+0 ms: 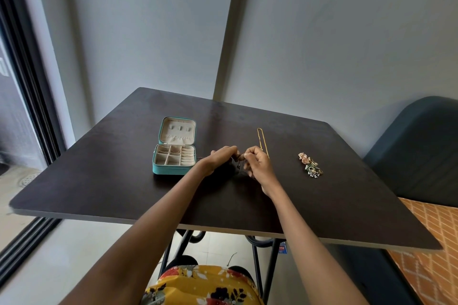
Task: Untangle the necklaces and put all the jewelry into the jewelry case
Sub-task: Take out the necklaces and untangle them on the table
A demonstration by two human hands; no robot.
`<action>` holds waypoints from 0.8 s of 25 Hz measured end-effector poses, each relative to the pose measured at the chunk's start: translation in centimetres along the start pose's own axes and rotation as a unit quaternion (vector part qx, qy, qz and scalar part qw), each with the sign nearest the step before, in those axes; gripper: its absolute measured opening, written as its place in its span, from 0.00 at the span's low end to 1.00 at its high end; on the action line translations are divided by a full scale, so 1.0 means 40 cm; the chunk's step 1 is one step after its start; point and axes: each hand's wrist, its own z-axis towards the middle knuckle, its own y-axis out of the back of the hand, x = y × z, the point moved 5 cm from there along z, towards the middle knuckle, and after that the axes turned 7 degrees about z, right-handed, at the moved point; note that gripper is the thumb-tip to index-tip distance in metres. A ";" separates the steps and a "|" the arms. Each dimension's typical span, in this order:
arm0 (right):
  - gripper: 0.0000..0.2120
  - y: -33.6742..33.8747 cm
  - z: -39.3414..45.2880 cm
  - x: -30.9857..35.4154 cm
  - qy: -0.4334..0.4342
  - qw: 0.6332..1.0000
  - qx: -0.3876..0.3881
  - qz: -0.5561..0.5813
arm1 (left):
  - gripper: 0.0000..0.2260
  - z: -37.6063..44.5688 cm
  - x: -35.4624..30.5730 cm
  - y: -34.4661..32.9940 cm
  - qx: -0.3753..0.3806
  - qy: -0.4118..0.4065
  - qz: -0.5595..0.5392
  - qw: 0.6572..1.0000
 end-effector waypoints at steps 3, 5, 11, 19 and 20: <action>0.07 -0.009 -0.002 0.006 -0.019 0.995 0.005 0.098 | 0.14 0.013 0.020 0.008 0.000 -0.028 -0.053 0.998; 0.07 -0.007 -0.001 0.004 -0.039 0.990 0.013 0.134 | 0.14 0.006 0.020 0.011 -0.003 -0.035 -0.075 0.997; 0.05 0.012 -0.003 0.004 -0.056 0.995 0.020 0.083 | 0.17 -0.005 0.003 0.015 -0.023 -0.095 -0.120 0.988; 0.03 0.032 -0.004 -0.002 -0.051 0.998 0.005 0.046 | 0.18 -0.019 0.003 0.031 -0.081 -0.086 -0.226 0.967; 0.03 0.037 -0.005 -0.003 -0.047 0.998 -0.002 0.043 | 0.18 -0.020 0.003 0.032 -0.093 -0.082 -0.240 0.963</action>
